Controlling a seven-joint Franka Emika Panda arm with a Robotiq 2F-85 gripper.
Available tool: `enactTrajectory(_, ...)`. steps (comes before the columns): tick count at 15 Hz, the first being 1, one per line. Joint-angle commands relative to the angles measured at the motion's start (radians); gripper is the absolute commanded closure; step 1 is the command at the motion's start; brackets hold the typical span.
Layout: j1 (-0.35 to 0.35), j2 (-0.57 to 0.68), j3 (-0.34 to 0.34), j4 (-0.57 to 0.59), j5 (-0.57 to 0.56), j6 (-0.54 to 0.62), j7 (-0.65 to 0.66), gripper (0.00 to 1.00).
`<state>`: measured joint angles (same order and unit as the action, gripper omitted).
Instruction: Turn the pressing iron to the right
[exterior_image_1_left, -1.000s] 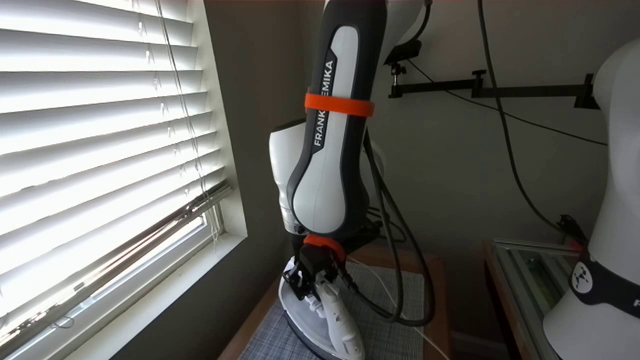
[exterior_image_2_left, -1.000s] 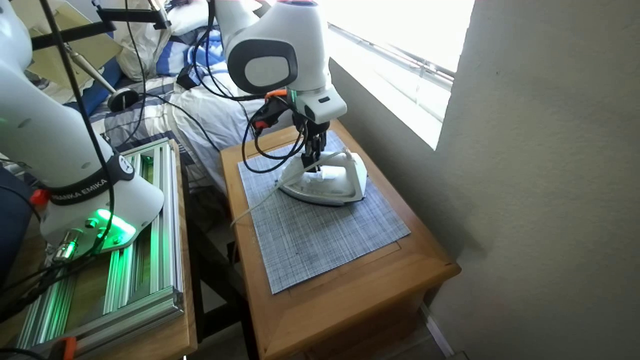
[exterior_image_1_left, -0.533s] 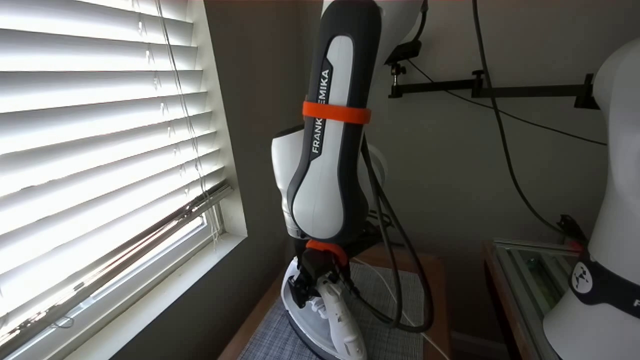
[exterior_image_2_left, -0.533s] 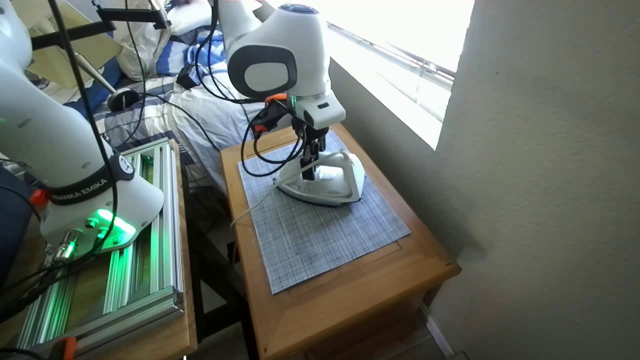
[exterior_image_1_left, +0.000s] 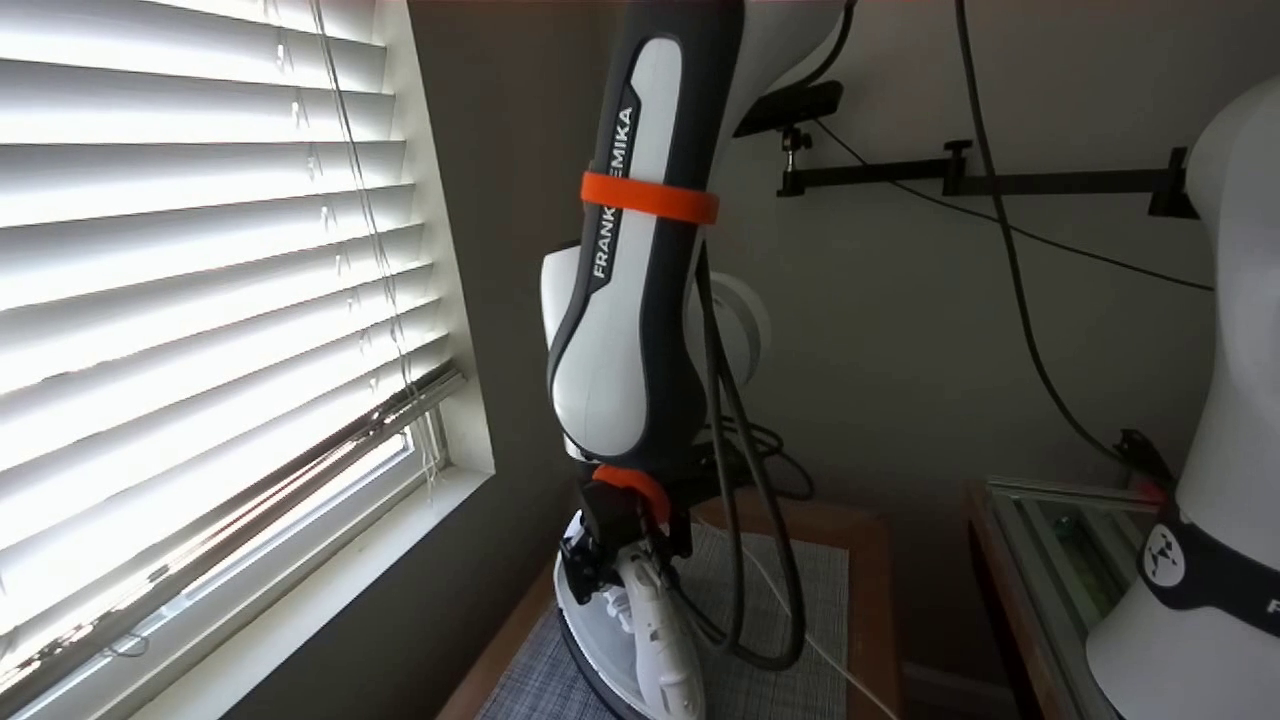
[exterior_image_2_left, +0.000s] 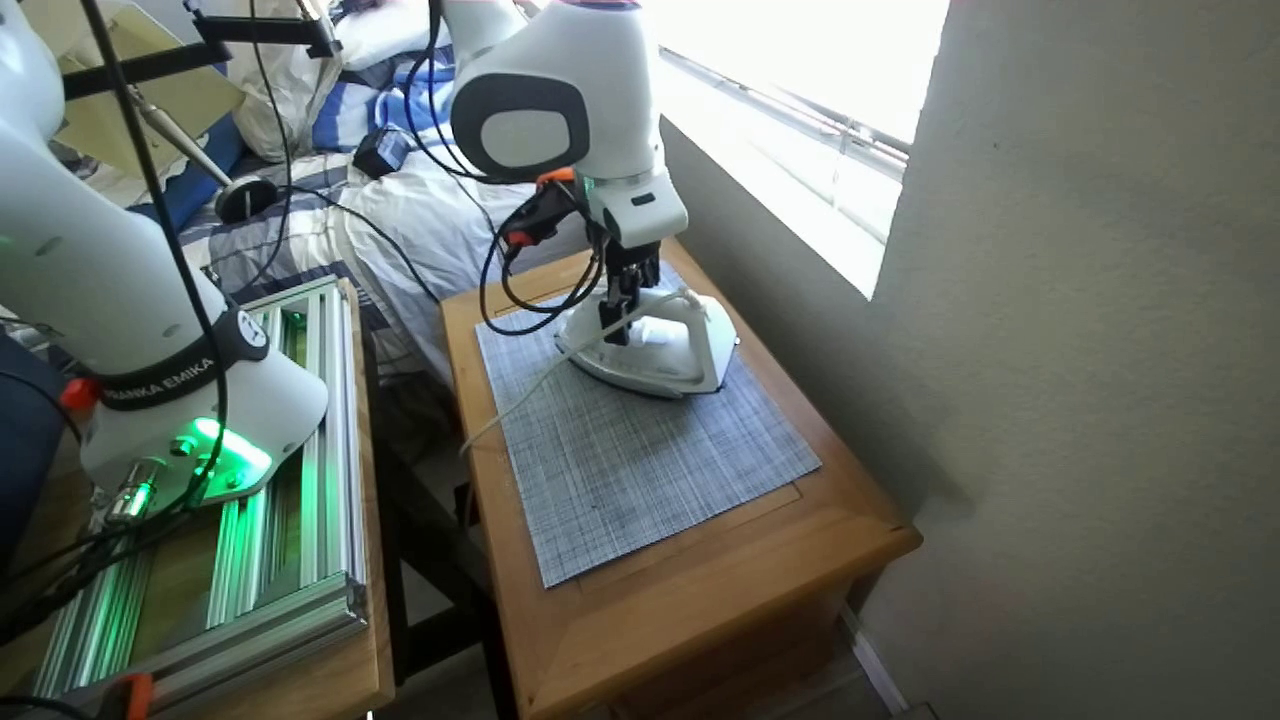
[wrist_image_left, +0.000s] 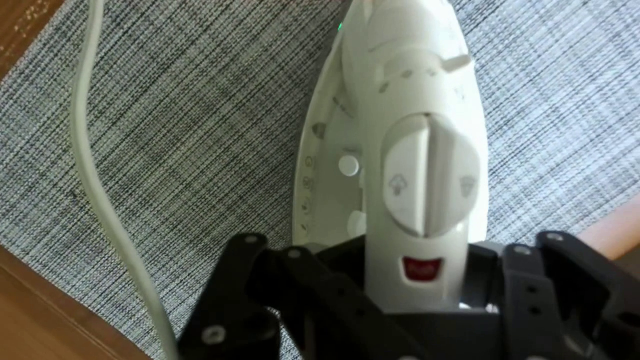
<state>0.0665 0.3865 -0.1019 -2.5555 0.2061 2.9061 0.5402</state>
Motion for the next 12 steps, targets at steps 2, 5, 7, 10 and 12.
enactTrajectory(2,-0.013,-0.124,0.007,-0.018,0.108,-0.121,0.052,1.0)
enactTrajectory(5,-0.008,-0.146,-0.013,-0.022,0.142,-0.19,0.156,1.0)
enactTrajectory(7,-0.02,-0.16,-0.014,-0.032,0.165,-0.214,0.218,1.0)
enactTrajectory(10,-0.028,-0.149,-0.02,-0.042,0.19,-0.199,0.323,1.0)
enactTrajectory(12,-0.029,-0.142,-0.024,-0.05,0.195,-0.18,0.391,1.0)
